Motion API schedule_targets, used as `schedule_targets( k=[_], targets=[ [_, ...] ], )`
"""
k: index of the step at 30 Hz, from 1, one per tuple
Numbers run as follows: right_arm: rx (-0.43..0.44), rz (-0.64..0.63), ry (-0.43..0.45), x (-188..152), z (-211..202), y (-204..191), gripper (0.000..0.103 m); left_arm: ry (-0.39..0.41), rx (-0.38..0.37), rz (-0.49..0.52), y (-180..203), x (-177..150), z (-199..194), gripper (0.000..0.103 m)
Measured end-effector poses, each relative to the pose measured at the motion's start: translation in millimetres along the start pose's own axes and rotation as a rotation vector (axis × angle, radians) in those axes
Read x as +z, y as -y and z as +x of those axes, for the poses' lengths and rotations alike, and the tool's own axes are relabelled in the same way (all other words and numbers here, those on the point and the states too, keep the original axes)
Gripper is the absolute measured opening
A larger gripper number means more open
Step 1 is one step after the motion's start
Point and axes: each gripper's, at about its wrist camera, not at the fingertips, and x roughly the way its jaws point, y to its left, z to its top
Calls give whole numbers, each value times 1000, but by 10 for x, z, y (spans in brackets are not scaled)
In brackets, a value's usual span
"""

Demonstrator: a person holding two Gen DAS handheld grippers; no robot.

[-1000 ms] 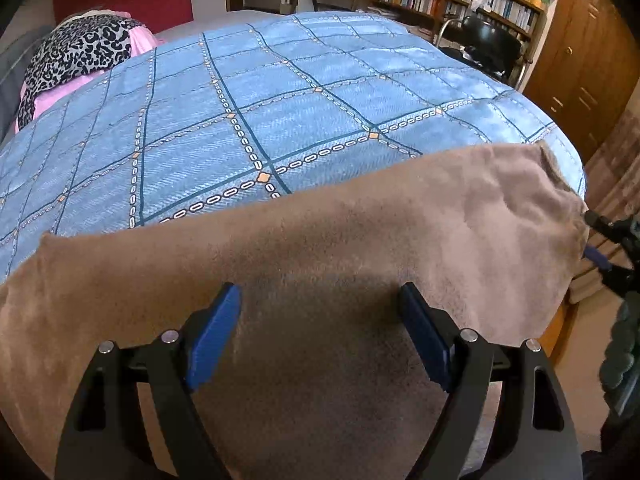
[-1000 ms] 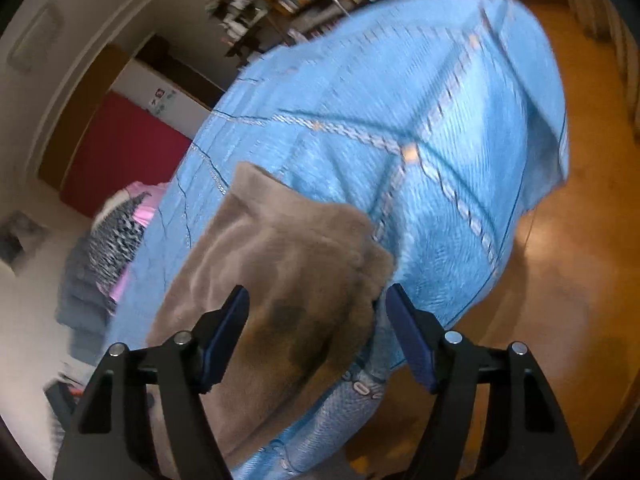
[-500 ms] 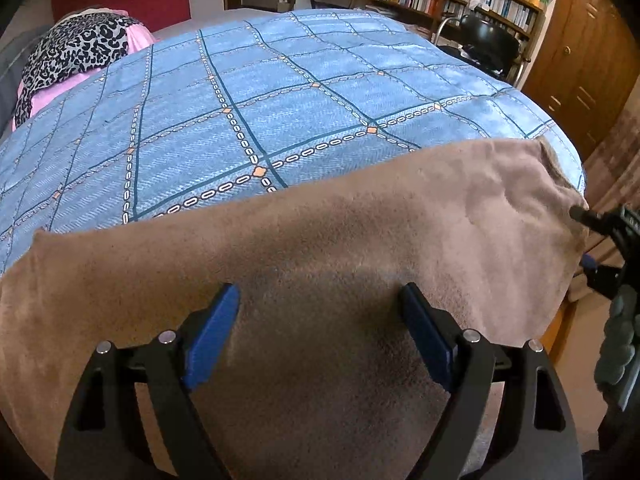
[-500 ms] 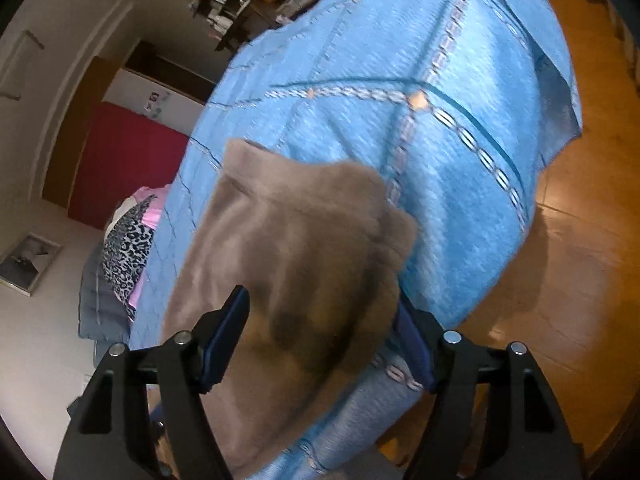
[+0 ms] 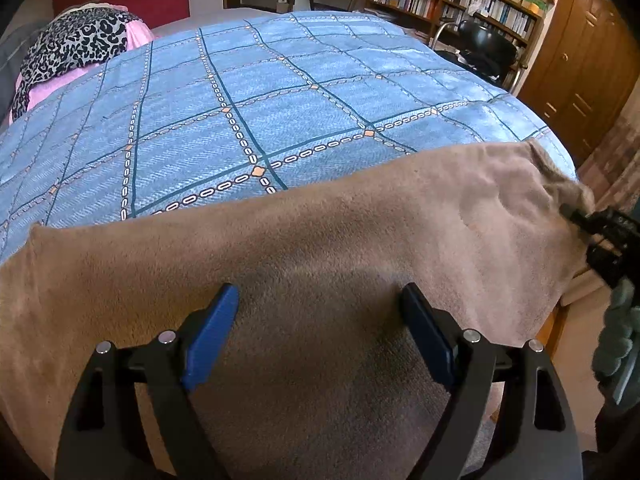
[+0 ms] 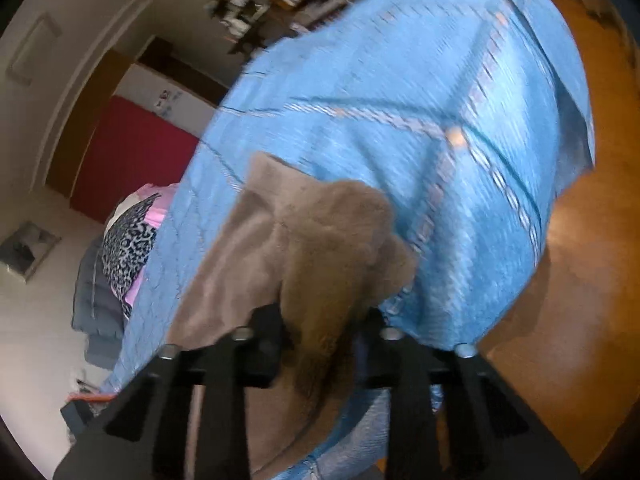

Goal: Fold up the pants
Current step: 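Close the right tool on the cuff and lift it off the bed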

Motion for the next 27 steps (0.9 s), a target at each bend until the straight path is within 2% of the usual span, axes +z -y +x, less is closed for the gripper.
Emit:
schedule_targets(
  k=[7,12,17,21,27],
  targets=[
    [93,-305,75,-65,-363,-975,17,22,-32,-65,-155,24,-140,84],
    [215,-473,57,-238,-426,-1663,17,68,-25,-107,-361,44,-309,84],
    [353,-605,-25,-604,-344,-2242,17,107,1,-175,-706,19,-472,84],
    [426,-686,-120,-991,-195,-2634,17,129,18,-253,-1066,-72,-603,84],
    [483,-809,-299,-1635,189,-3042,17,152,60,-354,-1597,-276,-760,84]
  ],
)
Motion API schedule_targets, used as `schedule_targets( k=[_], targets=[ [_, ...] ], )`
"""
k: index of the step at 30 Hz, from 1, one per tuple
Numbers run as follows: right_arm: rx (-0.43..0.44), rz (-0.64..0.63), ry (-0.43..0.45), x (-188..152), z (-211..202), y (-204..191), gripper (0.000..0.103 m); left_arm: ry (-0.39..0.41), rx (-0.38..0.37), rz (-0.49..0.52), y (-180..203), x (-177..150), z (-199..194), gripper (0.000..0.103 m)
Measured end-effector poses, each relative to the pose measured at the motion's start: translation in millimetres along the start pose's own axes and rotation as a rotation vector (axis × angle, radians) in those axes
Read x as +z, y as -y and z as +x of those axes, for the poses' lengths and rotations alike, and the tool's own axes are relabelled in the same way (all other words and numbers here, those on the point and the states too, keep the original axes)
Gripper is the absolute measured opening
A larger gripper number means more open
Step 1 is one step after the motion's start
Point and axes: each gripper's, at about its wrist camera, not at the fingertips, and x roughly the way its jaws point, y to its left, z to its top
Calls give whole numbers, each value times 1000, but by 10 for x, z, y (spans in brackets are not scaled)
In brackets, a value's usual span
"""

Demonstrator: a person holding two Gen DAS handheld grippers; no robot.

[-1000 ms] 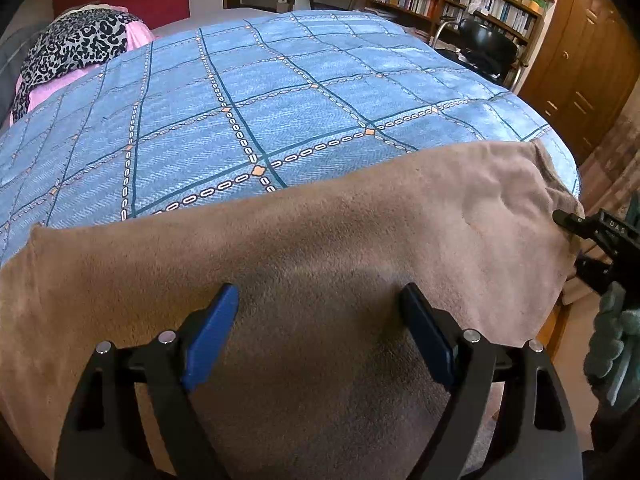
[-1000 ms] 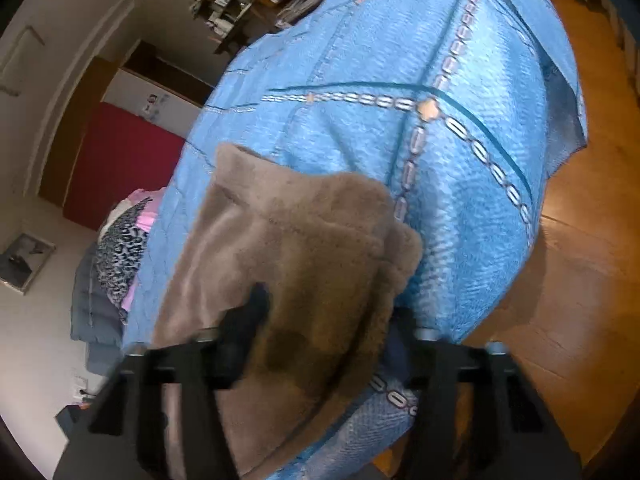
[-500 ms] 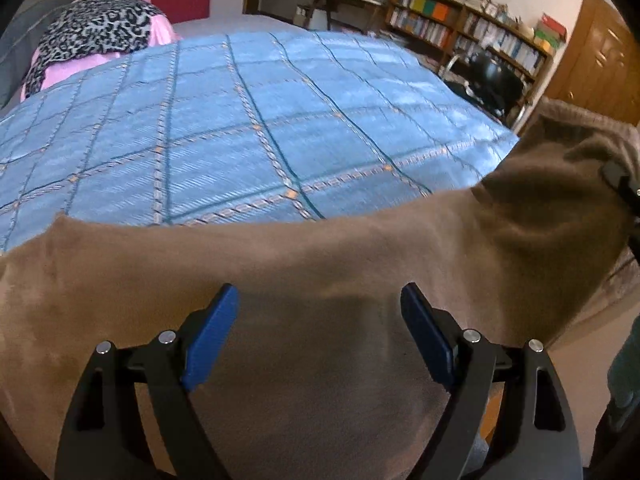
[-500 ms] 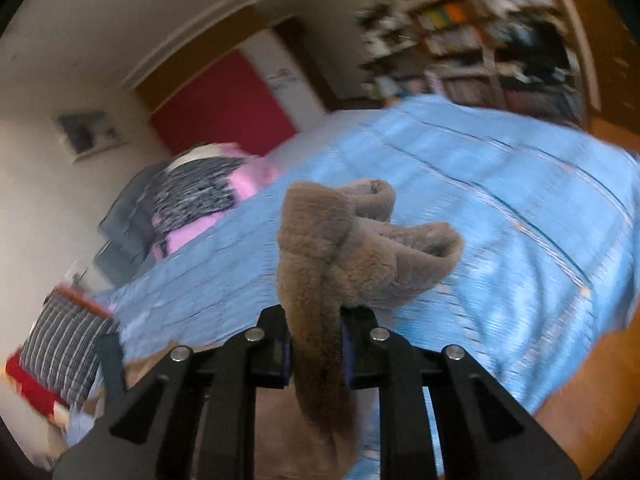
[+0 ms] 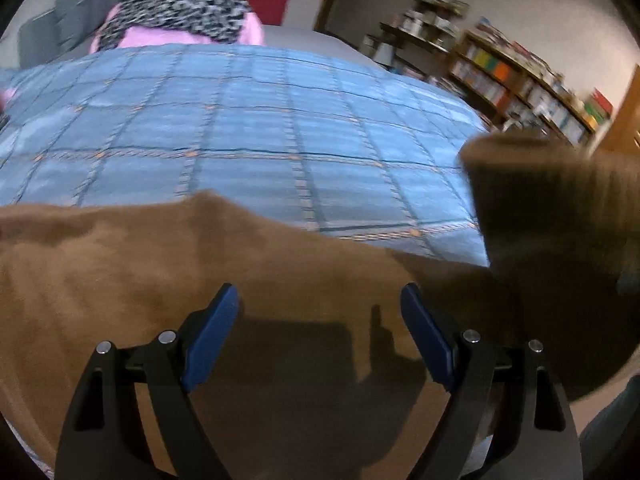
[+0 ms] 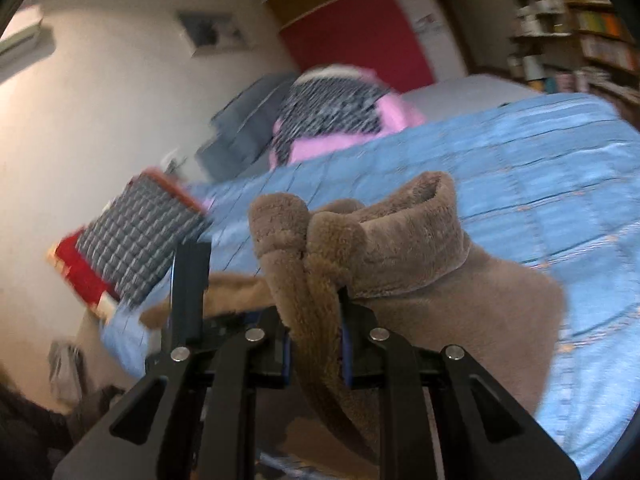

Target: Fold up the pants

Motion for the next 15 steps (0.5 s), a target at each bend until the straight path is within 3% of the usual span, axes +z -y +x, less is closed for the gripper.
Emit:
schedule_targets(
  k=[7,15],
  targets=[
    [77,-100,-159,-235,569,-401,17,-13,32,-116,-594,-123,-36,84],
    [137,-154,-257,-349,874,-647,17,16,94,-131,-887,-212,-163,84]
  ],
)
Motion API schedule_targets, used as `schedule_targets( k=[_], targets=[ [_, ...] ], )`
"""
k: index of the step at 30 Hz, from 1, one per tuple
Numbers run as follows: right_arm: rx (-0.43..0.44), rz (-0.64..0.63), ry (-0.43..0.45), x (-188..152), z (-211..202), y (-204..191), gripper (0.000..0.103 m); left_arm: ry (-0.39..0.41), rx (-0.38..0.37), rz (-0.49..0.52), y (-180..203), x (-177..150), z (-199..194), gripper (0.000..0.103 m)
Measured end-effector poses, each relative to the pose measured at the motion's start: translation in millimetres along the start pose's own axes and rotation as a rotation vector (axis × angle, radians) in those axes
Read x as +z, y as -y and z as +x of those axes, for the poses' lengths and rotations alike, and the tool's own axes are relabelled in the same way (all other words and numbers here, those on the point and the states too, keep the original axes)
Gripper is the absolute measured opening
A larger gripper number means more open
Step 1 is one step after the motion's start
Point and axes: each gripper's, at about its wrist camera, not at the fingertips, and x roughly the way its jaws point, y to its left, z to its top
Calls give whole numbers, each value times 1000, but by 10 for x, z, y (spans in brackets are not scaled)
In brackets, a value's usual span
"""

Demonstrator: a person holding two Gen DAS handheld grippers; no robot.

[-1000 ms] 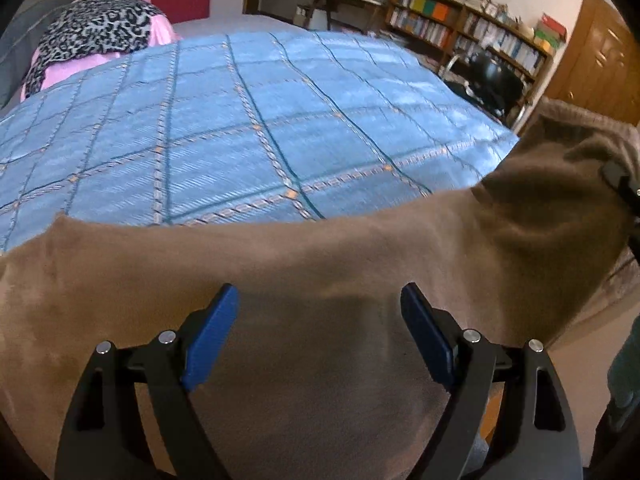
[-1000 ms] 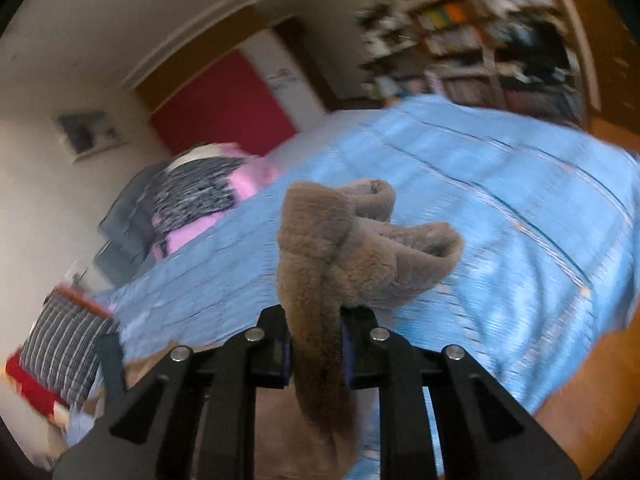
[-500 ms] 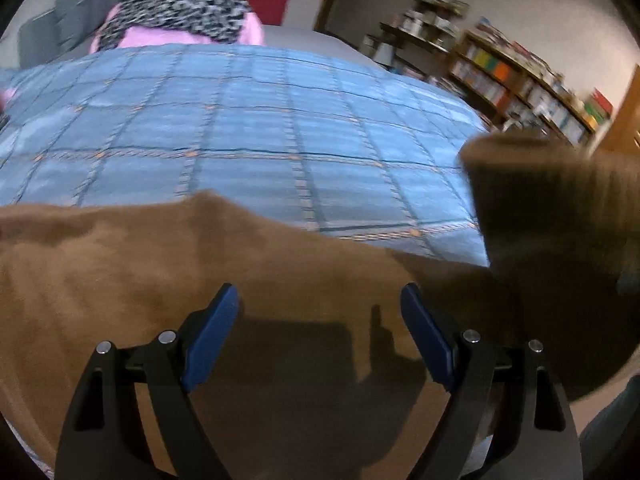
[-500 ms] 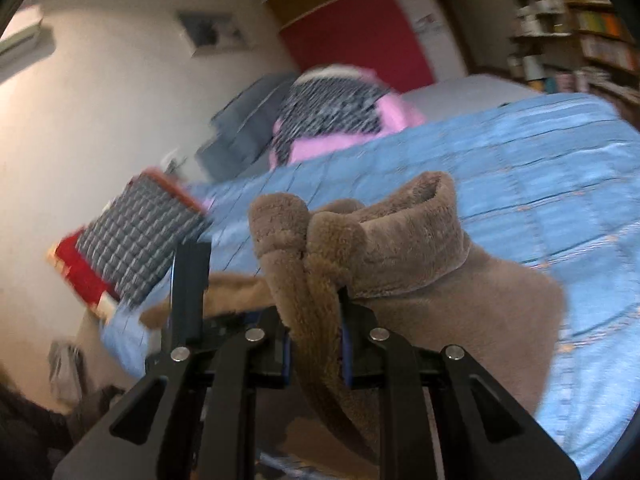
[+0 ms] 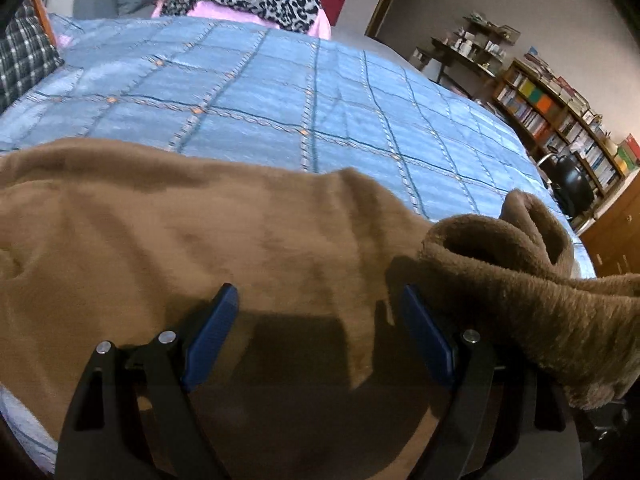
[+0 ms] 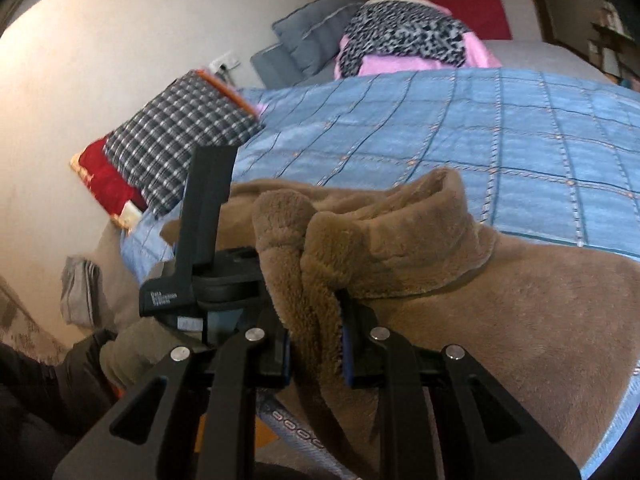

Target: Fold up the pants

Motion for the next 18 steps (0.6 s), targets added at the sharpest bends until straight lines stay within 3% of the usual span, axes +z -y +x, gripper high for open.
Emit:
schedule_targets(
  k=[5,11,15,17,18],
  targets=[
    [38,4,-54,-35,169,-14,17,72,109,39,-138,-44,-159,84],
    [45,-19,-168,-152,464,1,20,73,237,80,-270,-145,-177,84],
    [60,-24,-237,-291,599,24,23,84,231,15,-431,-136,-299,84],
    [93,-30,-235,-295,570,5,36,100,234,18,-413,-105,-376,84],
    [125,-42,-229,-304,531,-26,51,111,229,22,-392,-83,-420,84]
  ],
)
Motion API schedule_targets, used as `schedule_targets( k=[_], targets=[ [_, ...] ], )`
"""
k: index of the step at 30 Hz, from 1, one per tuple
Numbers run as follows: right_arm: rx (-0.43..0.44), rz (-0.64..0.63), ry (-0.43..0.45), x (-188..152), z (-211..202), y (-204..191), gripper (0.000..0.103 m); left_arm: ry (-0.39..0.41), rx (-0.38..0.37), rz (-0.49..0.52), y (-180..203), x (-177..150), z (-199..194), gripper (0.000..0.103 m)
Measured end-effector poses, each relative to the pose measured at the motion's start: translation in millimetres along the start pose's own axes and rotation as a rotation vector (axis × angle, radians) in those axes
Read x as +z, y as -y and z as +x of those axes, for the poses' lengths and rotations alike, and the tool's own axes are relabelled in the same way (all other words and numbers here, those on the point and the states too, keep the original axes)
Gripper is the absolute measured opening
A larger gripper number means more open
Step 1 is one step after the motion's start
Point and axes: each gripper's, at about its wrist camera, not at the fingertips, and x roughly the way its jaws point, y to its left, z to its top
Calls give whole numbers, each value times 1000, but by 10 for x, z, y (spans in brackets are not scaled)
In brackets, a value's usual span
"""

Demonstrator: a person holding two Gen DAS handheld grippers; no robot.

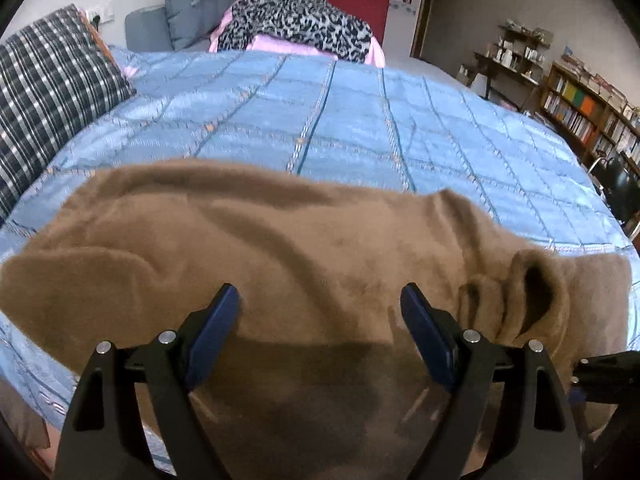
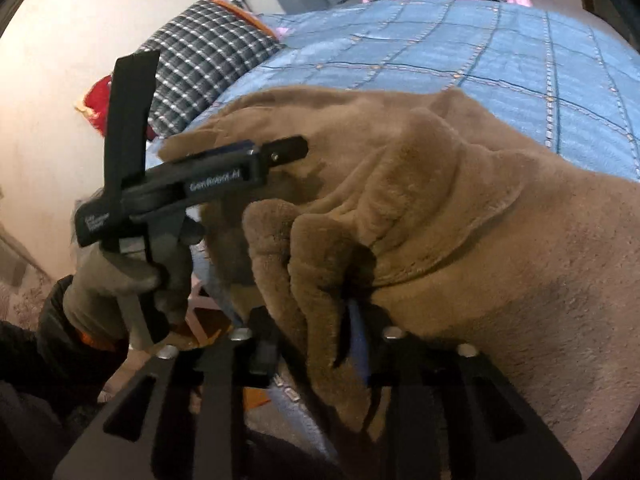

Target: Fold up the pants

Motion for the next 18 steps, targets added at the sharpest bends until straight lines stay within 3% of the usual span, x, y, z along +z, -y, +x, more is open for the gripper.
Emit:
schedule_targets(
  k=[1,2,7,11,15,18],
  targets=[
    [8,-16,2,-13,-20,-30,60,10,-14,1,20,32,-52,84],
    [14,-37,1,-34,-41,-67,62,22,-42,2,53,76,-126,84],
    [45,-35,31,-66,-229,-52,63,52,-184,42,345,234,-363,85],
    [35,2,86,-141,-558,87,64,47,-250,148,741,209,-433,86],
    [-58,73,153,-304,-943,327,65,-8,-259,219,1035,64,-282,87],
    [-155,150,225,-377,-1184,570,65,-58,-211,228,1102,-70,-89,87]
  ],
)
